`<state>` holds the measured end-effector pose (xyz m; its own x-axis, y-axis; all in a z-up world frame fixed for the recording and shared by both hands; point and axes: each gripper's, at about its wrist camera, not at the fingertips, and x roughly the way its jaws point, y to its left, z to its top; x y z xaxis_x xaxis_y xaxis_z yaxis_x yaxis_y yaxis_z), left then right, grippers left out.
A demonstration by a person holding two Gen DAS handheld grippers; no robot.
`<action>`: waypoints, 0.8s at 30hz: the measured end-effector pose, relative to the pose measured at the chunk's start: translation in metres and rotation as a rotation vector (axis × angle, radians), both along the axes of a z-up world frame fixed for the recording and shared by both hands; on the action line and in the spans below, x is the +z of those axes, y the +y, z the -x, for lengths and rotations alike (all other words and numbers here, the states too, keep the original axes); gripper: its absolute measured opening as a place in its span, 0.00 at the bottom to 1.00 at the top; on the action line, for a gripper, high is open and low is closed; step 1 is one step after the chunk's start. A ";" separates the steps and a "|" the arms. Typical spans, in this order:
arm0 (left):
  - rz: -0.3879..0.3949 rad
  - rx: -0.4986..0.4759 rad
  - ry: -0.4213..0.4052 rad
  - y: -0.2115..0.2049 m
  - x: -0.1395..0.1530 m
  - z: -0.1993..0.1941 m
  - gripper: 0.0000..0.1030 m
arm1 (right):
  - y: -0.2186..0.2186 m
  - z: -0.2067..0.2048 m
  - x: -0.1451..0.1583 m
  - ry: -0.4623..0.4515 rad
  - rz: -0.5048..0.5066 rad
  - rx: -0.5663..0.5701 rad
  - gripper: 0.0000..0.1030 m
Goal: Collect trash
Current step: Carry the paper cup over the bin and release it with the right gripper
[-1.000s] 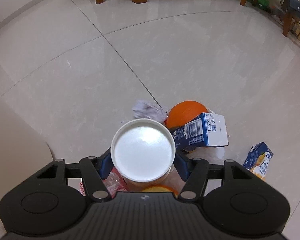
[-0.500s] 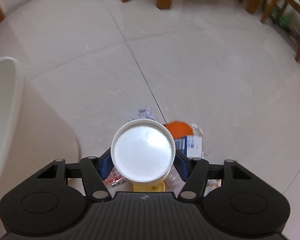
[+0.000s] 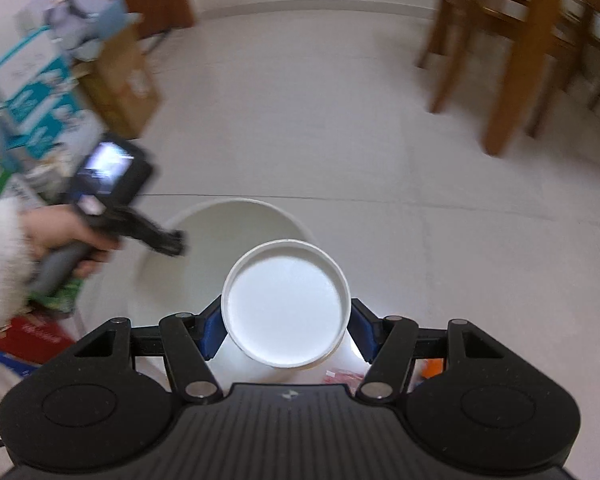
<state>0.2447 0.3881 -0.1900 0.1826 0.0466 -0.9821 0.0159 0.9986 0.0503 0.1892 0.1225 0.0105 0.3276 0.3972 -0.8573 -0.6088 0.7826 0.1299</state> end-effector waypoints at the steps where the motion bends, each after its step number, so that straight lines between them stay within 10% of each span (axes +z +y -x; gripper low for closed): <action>1: -0.001 0.001 0.000 0.000 0.000 0.000 0.09 | 0.009 0.001 -0.005 0.010 -0.003 0.019 0.65; 12: 0.002 0.005 0.001 0.002 -0.002 0.000 0.09 | 0.045 0.012 -0.051 0.103 0.038 0.052 0.68; 24: 0.000 0.007 -0.001 0.001 -0.002 0.001 0.09 | -0.002 0.012 -0.031 -0.062 0.010 -0.027 0.89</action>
